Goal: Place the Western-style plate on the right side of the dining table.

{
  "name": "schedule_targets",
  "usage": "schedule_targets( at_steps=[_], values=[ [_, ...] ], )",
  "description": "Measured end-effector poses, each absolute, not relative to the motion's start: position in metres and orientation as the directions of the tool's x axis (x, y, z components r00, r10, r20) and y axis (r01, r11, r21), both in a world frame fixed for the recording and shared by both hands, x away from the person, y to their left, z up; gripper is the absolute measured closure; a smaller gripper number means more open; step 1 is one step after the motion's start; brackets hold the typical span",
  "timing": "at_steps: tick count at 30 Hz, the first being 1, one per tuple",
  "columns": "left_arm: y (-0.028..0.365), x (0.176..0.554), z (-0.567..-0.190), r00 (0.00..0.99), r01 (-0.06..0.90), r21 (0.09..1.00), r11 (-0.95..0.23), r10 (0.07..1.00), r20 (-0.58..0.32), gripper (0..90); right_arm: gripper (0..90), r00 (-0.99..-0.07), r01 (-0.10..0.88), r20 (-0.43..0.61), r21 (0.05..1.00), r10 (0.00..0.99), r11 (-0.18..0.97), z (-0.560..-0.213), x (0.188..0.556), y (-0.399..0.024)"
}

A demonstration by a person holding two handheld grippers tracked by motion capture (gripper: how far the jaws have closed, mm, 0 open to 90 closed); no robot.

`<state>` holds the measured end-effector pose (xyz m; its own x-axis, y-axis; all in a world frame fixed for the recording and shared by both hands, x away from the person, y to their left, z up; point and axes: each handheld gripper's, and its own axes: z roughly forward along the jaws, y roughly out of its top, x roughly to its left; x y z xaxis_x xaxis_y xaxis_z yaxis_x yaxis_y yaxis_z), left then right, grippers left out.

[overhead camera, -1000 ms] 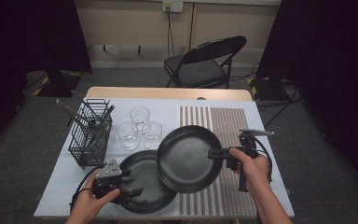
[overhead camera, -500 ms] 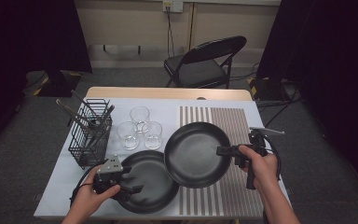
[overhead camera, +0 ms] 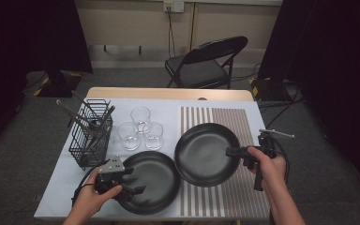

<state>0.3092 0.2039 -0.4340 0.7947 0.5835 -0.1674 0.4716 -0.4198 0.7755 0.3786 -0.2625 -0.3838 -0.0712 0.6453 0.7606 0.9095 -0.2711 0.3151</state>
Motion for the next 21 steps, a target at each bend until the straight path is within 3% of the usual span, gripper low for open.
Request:
schedule_targets(
  at_steps=[21],
  values=[
    [0.206,0.309,-0.434,0.794,0.468,0.773,-0.430,0.588,-0.154,16.0,79.0,-0.030,0.895,0.757,0.311,0.653,-0.320,-0.390,0.382,-0.280]
  ],
)
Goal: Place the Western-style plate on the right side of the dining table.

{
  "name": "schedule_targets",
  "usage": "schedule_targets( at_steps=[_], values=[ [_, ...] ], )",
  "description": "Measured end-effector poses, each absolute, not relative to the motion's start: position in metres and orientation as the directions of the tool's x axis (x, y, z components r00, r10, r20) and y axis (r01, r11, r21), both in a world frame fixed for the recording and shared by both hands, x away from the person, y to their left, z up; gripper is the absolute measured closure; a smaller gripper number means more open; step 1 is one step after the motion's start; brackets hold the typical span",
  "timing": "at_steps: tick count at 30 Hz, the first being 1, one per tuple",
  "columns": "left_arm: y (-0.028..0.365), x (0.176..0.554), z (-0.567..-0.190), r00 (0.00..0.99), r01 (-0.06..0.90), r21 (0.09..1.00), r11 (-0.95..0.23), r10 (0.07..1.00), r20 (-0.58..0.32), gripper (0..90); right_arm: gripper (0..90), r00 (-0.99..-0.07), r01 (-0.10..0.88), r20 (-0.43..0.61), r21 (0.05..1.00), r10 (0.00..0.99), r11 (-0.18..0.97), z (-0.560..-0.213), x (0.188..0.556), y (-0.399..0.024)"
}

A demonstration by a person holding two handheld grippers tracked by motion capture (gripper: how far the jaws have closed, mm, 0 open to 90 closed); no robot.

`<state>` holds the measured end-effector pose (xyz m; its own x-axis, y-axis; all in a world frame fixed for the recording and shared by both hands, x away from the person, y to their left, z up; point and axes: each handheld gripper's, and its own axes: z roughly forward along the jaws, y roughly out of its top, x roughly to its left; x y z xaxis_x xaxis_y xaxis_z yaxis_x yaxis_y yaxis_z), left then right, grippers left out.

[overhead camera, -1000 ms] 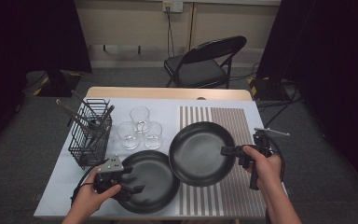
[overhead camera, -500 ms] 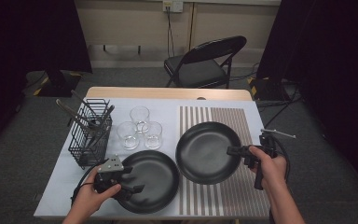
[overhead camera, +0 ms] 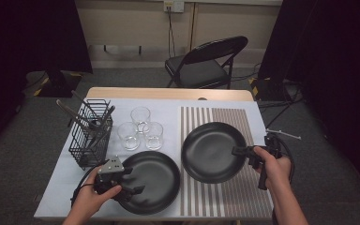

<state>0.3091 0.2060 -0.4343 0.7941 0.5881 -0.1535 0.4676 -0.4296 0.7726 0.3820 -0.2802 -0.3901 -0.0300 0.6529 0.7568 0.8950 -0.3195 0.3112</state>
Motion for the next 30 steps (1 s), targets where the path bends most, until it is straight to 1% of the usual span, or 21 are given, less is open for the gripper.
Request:
schedule_targets(
  at_steps=[15,30],
  values=[
    [0.207,0.309,-0.435,0.793,0.466,0.776,-0.426,0.590,-0.152,16.0,78.9,-0.016,0.890,0.746,0.315,0.666,-0.330,-0.397,0.384,-0.285],
    [0.207,0.309,-0.436,0.793,0.463,0.777,-0.427,0.592,-0.147,16.0,78.9,0.018,0.885,0.743,0.300,0.669,-0.357,-0.410,0.386,-0.292]
  ],
)
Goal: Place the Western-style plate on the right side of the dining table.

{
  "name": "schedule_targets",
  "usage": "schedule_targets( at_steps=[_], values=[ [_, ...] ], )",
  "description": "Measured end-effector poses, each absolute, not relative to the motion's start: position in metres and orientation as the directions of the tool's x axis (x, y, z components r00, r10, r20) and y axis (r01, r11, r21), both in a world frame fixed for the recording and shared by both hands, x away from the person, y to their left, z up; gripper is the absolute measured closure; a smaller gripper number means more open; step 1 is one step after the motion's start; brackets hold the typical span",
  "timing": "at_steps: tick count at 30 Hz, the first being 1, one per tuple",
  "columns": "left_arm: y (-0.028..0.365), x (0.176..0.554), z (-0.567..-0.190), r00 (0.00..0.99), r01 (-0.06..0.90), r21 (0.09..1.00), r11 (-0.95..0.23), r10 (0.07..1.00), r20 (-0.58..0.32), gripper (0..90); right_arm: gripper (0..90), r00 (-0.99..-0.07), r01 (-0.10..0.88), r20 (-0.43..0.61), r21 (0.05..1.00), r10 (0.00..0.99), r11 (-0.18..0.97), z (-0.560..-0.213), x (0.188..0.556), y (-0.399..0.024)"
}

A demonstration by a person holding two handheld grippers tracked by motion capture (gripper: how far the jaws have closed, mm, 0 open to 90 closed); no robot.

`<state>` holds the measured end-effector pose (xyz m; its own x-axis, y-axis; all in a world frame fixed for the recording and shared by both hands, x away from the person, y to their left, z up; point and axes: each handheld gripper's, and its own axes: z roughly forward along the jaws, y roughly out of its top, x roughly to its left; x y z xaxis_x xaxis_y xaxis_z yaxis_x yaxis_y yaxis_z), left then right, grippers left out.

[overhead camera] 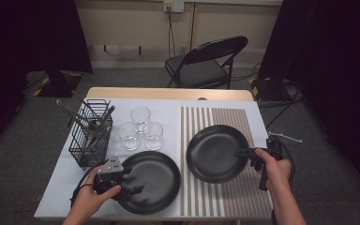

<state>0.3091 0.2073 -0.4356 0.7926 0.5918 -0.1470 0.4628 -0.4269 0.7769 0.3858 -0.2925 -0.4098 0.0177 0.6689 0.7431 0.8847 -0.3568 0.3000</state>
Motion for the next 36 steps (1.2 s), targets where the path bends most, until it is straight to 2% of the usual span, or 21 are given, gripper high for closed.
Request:
schedule_targets(
  at_steps=[36],
  values=[
    [0.206,0.309,-0.438,0.796,0.461,0.771,-0.439,0.588,-0.142,16.0,78.3,0.057,0.867,0.744,0.293,0.665,-0.402,-0.429,0.394,-0.305]
  ],
)
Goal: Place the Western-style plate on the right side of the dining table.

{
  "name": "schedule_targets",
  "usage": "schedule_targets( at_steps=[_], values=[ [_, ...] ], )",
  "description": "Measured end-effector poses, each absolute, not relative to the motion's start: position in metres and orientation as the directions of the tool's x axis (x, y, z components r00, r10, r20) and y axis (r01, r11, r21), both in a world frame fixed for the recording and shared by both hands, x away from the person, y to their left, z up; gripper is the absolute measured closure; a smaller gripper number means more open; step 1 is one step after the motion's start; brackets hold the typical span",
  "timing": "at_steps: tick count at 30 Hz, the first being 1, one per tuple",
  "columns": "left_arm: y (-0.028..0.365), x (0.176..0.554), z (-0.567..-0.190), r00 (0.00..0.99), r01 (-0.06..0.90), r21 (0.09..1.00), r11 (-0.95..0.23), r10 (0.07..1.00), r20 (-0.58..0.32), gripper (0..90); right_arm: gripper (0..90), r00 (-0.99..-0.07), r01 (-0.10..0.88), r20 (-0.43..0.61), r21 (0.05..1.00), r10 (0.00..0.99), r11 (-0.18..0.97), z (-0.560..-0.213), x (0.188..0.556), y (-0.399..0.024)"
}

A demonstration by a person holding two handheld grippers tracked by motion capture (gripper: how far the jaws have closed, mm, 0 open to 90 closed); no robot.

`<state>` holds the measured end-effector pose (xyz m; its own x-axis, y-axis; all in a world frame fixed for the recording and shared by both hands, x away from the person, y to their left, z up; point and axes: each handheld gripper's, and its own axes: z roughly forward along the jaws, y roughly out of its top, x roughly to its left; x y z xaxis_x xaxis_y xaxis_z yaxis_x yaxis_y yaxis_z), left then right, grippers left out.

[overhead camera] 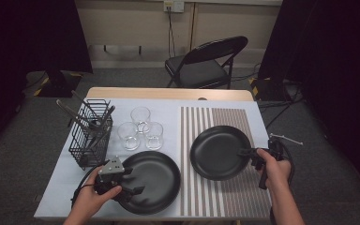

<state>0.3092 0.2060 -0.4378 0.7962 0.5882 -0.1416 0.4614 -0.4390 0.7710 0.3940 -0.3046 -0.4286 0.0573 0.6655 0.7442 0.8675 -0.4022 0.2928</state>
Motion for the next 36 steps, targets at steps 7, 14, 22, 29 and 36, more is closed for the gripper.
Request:
schedule_targets(
  at_steps=[7,14,22,29,36],
  values=[
    [0.2060,0.3092,-0.4386,0.794,0.465,0.771,-0.436,0.591,-0.144,16.0,77.8,0.066,0.868,0.744,0.286,0.665,-0.406,-0.4322,0.3947,-0.3087],
    [0.2055,0.3087,-0.4388,0.794,0.465,0.770,-0.437,0.591,-0.144,16.0,78.1,0.074,0.867,0.751,0.277,0.657,-0.414,-0.4359,0.3943,-0.3111],
    [0.2054,0.3079,-0.4384,0.794,0.466,0.770,-0.435,0.591,-0.146,16.0,78.7,0.079,0.870,0.748,0.271,0.659,-0.412,-0.4374,0.3950,-0.3123],
    [0.2058,0.3075,-0.4383,0.793,0.466,0.774,-0.429,0.590,-0.151,16.0,78.8,0.076,0.871,0.740,0.277,0.669,-0.406,-0.4353,0.3967,-0.3111],
    [0.2069,0.3074,-0.4369,0.795,0.458,0.775,-0.435,0.590,-0.138,16.0,77.6,0.077,0.876,0.708,0.289,0.702,-0.387,-0.4332,0.3984,-0.3083]
  ],
)
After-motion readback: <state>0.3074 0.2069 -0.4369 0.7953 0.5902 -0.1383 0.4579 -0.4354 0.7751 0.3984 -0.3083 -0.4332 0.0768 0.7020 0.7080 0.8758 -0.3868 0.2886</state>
